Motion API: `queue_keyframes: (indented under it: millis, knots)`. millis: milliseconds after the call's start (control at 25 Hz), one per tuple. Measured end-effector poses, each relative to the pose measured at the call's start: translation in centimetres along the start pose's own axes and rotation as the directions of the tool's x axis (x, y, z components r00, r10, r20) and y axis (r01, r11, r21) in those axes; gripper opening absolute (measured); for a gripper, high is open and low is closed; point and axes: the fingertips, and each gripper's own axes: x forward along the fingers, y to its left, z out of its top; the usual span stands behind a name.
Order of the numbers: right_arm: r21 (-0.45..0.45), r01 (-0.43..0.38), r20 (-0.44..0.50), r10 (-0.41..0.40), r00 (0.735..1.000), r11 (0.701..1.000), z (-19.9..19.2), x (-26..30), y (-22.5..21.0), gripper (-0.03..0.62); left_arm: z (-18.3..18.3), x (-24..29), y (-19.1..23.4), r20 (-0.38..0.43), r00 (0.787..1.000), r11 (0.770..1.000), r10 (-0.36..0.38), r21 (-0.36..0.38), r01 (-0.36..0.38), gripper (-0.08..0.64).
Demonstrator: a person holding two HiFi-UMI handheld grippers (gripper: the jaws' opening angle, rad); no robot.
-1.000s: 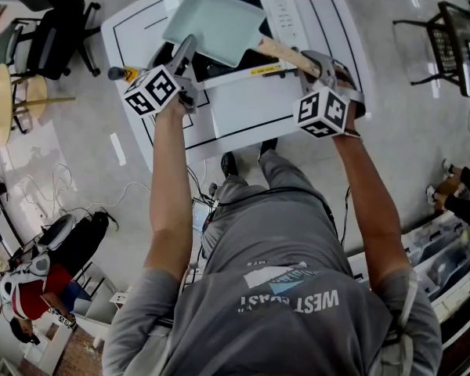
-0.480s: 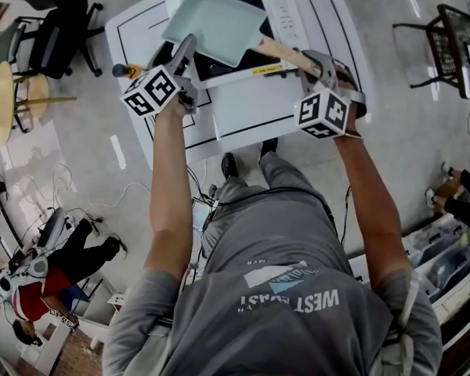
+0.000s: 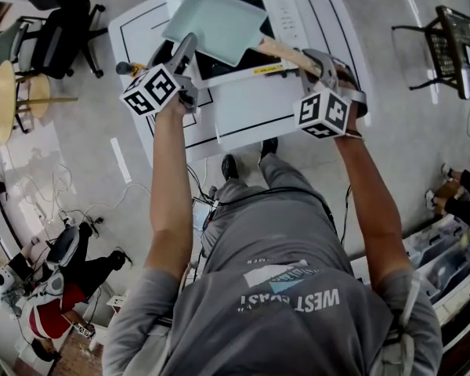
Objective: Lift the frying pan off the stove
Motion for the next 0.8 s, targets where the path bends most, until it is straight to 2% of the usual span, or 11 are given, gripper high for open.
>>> queue_keyframes:
  millis: [800]
  knots:
    - [-0.027, 0.047, 0.009, -0.047, 0.999, 0.999, 1.1, -1.7, -1.9, 0.055, 2.0, -0.5, -1.5, 0.038, 0.999, 1.000, -0.018, 0.006, 0.018, 0.293]
